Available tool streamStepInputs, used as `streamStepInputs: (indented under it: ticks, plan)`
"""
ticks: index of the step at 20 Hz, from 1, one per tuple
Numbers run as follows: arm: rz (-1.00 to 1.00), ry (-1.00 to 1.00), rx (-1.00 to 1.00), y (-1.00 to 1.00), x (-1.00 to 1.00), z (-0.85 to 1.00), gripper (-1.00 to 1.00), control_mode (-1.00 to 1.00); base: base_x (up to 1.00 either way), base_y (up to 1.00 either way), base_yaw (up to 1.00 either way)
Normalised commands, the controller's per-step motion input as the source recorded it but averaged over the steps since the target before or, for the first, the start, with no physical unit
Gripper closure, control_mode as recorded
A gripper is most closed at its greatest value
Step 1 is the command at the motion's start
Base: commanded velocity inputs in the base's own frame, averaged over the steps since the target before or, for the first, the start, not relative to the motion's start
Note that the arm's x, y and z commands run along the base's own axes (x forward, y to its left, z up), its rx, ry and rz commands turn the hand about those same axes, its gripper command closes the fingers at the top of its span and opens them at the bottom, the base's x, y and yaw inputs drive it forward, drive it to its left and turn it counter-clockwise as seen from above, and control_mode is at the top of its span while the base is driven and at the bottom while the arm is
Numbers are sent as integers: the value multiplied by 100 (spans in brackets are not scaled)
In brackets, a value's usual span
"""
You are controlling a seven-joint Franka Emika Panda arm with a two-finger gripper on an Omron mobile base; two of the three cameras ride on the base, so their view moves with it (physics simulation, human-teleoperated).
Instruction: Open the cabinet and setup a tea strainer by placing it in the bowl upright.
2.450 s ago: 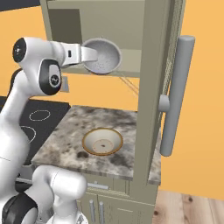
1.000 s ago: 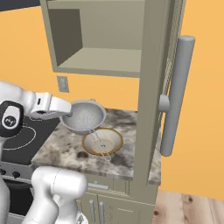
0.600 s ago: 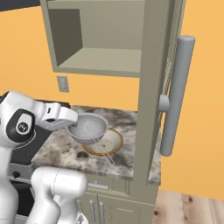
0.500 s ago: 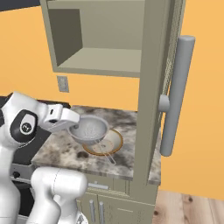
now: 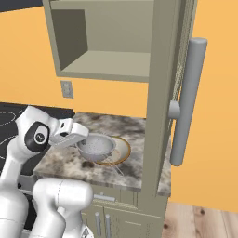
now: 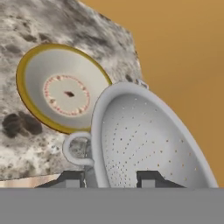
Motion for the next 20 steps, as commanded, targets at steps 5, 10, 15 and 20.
streamStepInputs:
  ticks: [5, 10, 15, 20]
  plan:
    - [0, -6, 0, 1, 25, -26, 100, -100, 0, 0, 0]
    - [1, -11, 0, 2, 34, -7, 100, -100, 0, 0, 0]
    - [0, 0, 0, 15, 29, -17, 100, -100, 0, 0, 0]
    - [0, 0, 0, 0, 32, -29, 100, -100, 0, 0, 0]
